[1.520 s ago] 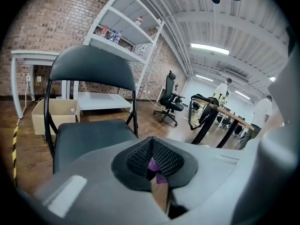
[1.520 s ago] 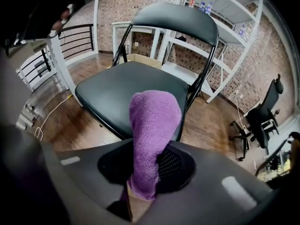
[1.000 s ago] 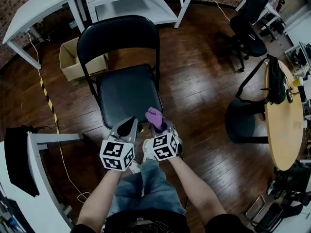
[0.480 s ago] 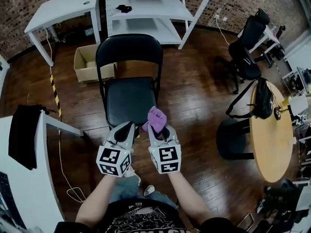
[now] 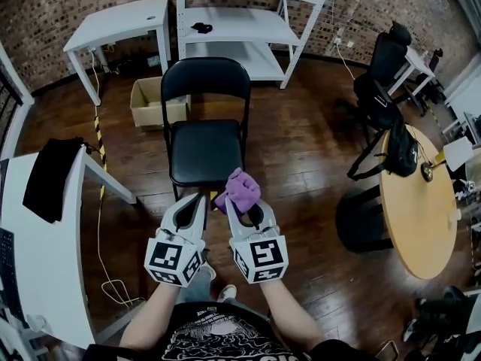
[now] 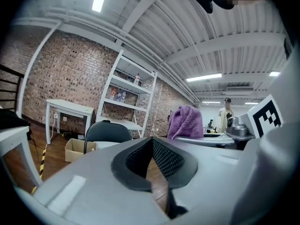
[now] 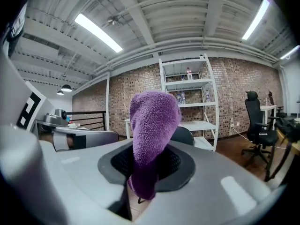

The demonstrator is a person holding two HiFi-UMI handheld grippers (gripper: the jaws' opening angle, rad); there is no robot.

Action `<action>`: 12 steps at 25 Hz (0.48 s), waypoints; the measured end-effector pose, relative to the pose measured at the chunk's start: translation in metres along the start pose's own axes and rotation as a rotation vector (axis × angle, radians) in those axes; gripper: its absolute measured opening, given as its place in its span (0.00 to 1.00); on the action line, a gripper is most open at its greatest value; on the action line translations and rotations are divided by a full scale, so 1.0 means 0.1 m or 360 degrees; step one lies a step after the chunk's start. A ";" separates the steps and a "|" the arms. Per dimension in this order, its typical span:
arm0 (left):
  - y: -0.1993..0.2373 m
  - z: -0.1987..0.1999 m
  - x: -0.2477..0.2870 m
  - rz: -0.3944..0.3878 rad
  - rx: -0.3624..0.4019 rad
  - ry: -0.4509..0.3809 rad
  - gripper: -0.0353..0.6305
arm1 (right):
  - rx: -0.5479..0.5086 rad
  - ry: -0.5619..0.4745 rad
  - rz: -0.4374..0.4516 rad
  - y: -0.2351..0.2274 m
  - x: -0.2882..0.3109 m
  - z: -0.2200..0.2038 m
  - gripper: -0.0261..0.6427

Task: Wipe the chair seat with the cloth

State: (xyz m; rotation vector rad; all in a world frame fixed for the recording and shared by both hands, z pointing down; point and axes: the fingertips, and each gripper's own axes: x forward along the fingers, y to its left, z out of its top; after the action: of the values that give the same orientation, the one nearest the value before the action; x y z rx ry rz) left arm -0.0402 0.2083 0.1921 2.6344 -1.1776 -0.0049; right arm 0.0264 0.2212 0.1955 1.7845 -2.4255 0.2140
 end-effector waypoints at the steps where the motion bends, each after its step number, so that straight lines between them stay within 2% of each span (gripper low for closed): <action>1: -0.09 0.02 -0.08 0.0002 0.0010 -0.0005 0.06 | -0.0002 -0.0013 0.0007 0.04 -0.11 0.02 0.16; 7: -0.53 0.07 -0.46 -0.0002 0.0100 -0.0030 0.06 | 0.0023 -0.0087 0.0025 0.19 -0.66 0.08 0.16; 12: -0.79 0.03 -0.60 -0.0029 0.0126 -0.0012 0.06 | 0.0037 -0.0139 0.0045 0.20 -0.93 0.13 0.16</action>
State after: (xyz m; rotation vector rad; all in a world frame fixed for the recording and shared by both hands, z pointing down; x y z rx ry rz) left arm -0.0227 0.3022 0.1645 2.7160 -1.1798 0.0290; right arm 0.0346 0.3121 0.1647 1.8068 -2.5191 0.1707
